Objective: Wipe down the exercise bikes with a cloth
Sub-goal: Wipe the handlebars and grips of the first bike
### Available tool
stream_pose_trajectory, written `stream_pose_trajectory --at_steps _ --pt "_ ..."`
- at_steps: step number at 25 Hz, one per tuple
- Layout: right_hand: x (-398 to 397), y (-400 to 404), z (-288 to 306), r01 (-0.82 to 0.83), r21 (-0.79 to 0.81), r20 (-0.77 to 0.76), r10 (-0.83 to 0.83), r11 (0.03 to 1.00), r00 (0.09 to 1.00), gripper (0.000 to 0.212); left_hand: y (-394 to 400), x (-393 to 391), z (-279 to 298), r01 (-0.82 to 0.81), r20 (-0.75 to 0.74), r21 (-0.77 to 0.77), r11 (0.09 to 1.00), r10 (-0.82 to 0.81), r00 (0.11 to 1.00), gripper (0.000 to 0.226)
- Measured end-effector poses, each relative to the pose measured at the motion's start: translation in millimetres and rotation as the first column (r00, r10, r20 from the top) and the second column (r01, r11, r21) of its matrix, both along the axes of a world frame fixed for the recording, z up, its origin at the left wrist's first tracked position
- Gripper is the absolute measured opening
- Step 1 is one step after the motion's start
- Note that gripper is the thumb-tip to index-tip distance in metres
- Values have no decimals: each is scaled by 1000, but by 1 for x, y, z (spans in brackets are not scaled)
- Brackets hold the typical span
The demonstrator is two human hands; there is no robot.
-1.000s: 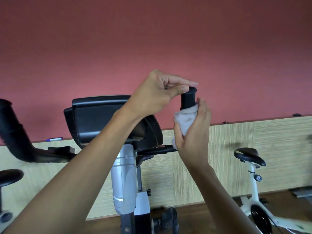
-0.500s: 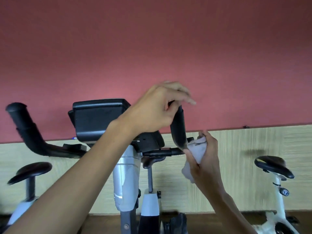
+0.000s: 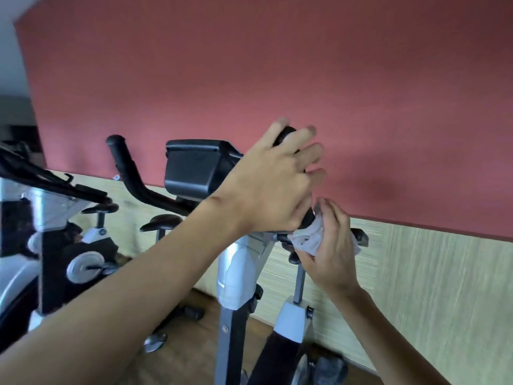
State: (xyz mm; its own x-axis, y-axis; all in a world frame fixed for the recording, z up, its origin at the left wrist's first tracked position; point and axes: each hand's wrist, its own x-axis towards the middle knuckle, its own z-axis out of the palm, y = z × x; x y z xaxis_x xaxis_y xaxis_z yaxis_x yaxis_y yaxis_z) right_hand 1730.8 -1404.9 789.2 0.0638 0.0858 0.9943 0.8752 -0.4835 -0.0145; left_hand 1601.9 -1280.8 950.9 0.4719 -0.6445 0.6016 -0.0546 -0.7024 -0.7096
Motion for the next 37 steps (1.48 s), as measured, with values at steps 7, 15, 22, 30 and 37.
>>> stream_pose_trajectory --at_steps 7,15,22,30,37 --pt "21 1 1 -18 17 125 15 1000 992 72 -47 -7 4 -429 -126 165 888 450 884 37" --pt "45 -8 -11 -30 50 163 22 998 986 65 -68 19 -17 -497 40 -94 862 502 864 29" --pt "93 -15 -42 138 123 420 -178 983 890 75 -64 30 -46 -379 219 -331 864 462 860 36" --pt "78 17 -18 124 433 476 -344 893 809 56 -68 53 -55 -389 373 -358 849 512 774 37" --pt "131 10 -58 189 505 381 -414 842 826 56 -51 84 -132 -185 438 -353 917 336 834 34"
